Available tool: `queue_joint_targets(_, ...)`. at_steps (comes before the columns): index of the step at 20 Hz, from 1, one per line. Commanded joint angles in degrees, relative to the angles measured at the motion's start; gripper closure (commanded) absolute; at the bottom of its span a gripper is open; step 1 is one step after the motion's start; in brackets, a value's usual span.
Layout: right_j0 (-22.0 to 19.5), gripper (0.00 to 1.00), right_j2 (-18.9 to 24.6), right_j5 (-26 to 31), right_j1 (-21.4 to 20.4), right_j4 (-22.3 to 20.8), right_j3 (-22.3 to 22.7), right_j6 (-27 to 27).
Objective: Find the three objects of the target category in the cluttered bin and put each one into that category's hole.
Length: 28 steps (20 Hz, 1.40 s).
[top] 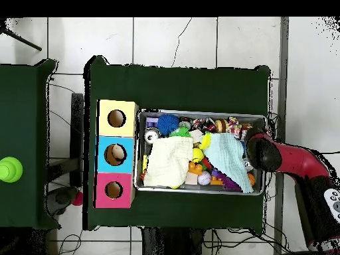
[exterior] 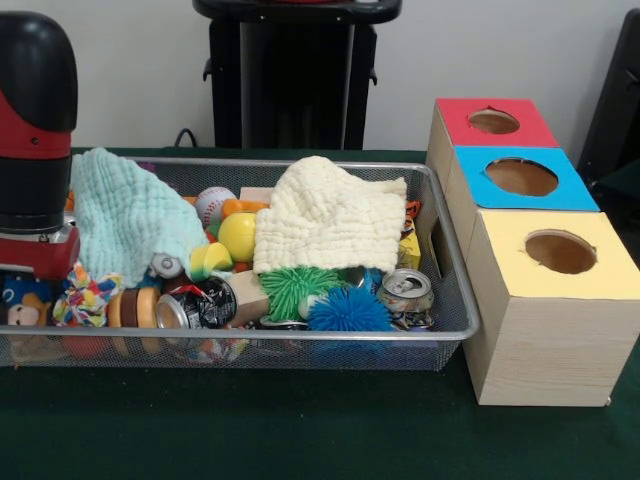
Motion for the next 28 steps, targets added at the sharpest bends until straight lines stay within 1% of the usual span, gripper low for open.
queue_joint_targets(1, 0.16, 0.00, 3.86, 2.32, 3.19, -3.71, 4.20, -7.11)
queue_joint_targets(6, 0.37, 0.00, 3.62, 2.97, 3.15, -3.53, 4.08, -7.14)
queue_joint_targets(7, 0.34, 1.00, 3.65, 3.07, 3.16, -3.51, 4.08, -7.22)
queue_joint_targets(12, 0.44, 1.00, 3.79, 3.48, 3.21, -3.50, 3.82, -7.66)
queue_joint_targets(16, 1.06, 1.00, 2.95, 3.80, 3.08, -3.05, 3.61, -6.38)
queue_joint_targets(21, 0.98, 1.00, 3.04, 3.78, 3.07, -3.11, 3.67, -6.57)
queue_joint_targets(22, 0.83, 0.00, 3.23, 3.65, 3.09, -3.23, 3.74, -6.84)
queue_joint_targets(28, 0.93, 0.00, 3.08, 3.85, 3.02, -3.15, 3.70, -6.72)
